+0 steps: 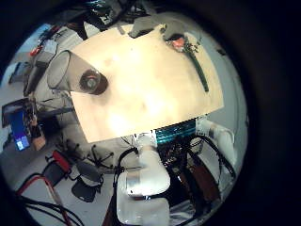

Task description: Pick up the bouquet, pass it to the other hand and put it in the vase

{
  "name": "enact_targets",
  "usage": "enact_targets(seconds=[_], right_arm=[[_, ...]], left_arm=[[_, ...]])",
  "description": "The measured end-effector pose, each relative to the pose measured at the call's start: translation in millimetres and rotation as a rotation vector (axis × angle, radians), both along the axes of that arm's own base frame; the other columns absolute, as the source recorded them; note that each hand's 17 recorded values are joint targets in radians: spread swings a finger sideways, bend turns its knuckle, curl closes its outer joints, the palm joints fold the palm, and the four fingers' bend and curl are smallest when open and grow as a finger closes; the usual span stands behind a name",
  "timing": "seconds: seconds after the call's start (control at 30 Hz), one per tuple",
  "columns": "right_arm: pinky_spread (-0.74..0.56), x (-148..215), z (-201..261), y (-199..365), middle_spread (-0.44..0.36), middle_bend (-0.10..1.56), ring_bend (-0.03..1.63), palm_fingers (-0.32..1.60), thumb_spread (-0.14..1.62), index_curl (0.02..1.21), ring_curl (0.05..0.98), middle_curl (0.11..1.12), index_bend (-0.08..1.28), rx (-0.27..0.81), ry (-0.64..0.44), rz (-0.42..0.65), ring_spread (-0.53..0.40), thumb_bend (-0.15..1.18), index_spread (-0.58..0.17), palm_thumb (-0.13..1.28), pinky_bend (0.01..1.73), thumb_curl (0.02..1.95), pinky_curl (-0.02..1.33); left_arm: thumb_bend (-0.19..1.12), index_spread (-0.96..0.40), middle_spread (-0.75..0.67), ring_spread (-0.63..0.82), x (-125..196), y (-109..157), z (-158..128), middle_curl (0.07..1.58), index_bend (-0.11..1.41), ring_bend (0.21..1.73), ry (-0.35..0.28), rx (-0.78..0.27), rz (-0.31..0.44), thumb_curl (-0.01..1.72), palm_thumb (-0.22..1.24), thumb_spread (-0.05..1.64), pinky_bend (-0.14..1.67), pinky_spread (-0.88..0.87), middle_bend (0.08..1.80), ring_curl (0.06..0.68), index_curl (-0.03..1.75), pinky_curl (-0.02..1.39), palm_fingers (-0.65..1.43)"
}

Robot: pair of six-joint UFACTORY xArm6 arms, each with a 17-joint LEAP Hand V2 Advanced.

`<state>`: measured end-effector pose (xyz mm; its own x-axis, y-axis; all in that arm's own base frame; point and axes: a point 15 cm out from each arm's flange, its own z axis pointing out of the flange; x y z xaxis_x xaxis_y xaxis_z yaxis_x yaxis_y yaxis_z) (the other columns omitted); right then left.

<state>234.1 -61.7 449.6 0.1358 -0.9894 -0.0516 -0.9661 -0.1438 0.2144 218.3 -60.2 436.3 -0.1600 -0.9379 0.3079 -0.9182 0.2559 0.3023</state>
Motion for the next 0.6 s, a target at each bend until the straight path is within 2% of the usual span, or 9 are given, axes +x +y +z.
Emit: enact_targets(seconds=[0.4, 0.53, 0.6], right_arm=[[0.38, 7.9, -4.9, 9.7, -0.002, 0.22, 0.50, 0.19, 1.15, 0.26, 0.221, 0.35, 0.15, 0.042, 0.006, -0.002, 0.146, -0.02, -0.392, 0.13, 0.52, 0.26, 0.26], [0.38, 14.0, -8.4, 23.0, -0.002, 0.24, 0.53, 0.24, 1.16, 0.26, 0.225, 0.36, 0.15, 0.101, 0.008, 0.005, 0.136, -0.02, -0.382, 0.14, 0.53, 0.26, 0.26], [0.38, 16.5, -10.6, 24.3, 0.006, 0.24, 0.58, 0.30, 1.17, 0.26, 0.233, 0.36, 0.15, 0.114, 0.015, -0.010, 0.126, -0.01, -0.352, 0.15, 0.55, 0.26, 0.26]], left_arm=[[-0.02, -0.02, 0.35, 0.57, 9.3, -0.3, 1.9, 0.27, 0.19, 0.40, 0.005, -0.003, -0.011, 0.29, 0.19, 1.10, 0.31, 0.66, 0.18, 0.209, 0.40, 0.17, 0.10], [-0.02, -0.02, 0.35, 0.57, 14.2, -0.7, -4.0, 0.27, 0.19, 0.40, 0.025, -0.010, -0.048, 0.28, 0.19, 1.10, 0.31, 0.66, 0.17, 0.209, 0.40, 0.17, 0.10], [-0.02, -0.02, 0.35, 0.57, 21.0, -4.0, -4.2, 0.27, 0.19, 0.40, 0.022, -0.017, -0.081, 0.28, 0.19, 1.10, 0.31, 0.66, 0.18, 0.209, 0.40, 0.17, 0.10]])
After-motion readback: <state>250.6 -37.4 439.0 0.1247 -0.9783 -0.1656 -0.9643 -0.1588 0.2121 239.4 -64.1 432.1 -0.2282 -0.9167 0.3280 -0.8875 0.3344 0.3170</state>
